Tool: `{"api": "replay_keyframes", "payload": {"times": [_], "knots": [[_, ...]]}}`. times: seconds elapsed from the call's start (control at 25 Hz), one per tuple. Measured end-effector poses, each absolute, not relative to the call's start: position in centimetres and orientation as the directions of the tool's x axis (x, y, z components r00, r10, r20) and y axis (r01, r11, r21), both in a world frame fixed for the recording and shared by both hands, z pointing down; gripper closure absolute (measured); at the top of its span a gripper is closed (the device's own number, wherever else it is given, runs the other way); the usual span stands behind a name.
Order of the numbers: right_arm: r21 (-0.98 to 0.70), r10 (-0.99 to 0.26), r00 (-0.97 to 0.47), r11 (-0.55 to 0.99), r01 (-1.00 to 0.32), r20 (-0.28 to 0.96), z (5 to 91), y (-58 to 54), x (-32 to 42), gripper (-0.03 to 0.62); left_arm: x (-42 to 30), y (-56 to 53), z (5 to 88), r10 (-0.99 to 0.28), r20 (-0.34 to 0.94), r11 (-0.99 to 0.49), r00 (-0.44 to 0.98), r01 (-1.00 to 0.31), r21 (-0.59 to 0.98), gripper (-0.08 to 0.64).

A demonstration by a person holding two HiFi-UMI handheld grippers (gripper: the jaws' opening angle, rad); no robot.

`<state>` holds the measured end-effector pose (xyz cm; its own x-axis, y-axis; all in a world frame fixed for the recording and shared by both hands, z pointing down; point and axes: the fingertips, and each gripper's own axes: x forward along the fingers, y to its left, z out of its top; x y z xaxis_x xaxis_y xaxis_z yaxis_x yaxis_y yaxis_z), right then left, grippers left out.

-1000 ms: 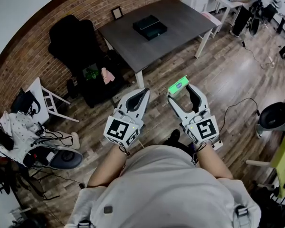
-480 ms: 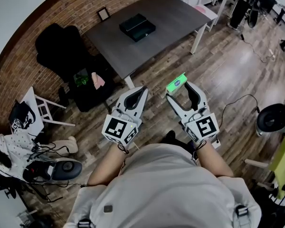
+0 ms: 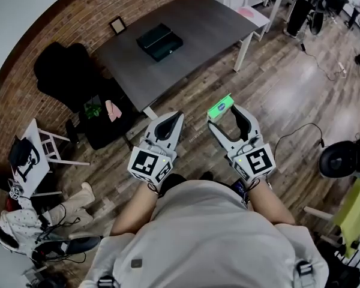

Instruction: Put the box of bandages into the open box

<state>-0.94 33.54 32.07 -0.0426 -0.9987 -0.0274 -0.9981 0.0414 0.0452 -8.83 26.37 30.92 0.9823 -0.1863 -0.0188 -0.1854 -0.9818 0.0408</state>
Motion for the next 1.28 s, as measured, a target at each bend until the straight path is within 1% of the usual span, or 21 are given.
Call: {"api": "replay_keyframes", "payload": {"times": [0.16,0.4,0.6,0.8,0.96,1.28], "knots": [[0.038,-0.999,-0.042,0.041,-0.998,-0.024,32.5,32.6,0.6,0.295,-7.4,25.6,31.4,-0.181,-0.017,-0.983,0.983,-0.180,0.036,0.545],[0.025,-1.000,-0.025,0.025,-0.999,-0.003,33.2,27.7,1.9,0.295,-5.7,20.2,31.8,-0.177,-0.015,-0.982,0.984,-0.176,0.071,0.545],[0.015,-1.000,-0.020,0.021,-1.000,0.020,34.3,25.6,4.1,0.295,-2.9,17.5,32.8,-0.157,-0.023,-0.984,0.987,-0.155,0.090,0.545],[-0.006,-0.999,-0.005,0.005,-1.000,0.033,35.1,18.9,6.4,0.295,-0.8,10.9,32.9,-0.145,-0.030,-0.982,0.989,-0.140,0.124,0.545],[-0.013,-0.999,-0.001,0.001,-1.000,0.033,34.3,12.9,7.6,0.295,0.2,5.3,32.8,-0.132,-0.025,-0.985,0.991,-0.128,0.118,0.545],[-0.006,-0.999,-0.007,0.006,-1.000,0.038,33.6,1.1,6.9,0.295,-0.2,-6.0,31.8,-0.112,-0.032,-0.987,0.993,-0.107,0.120,0.545]]}}
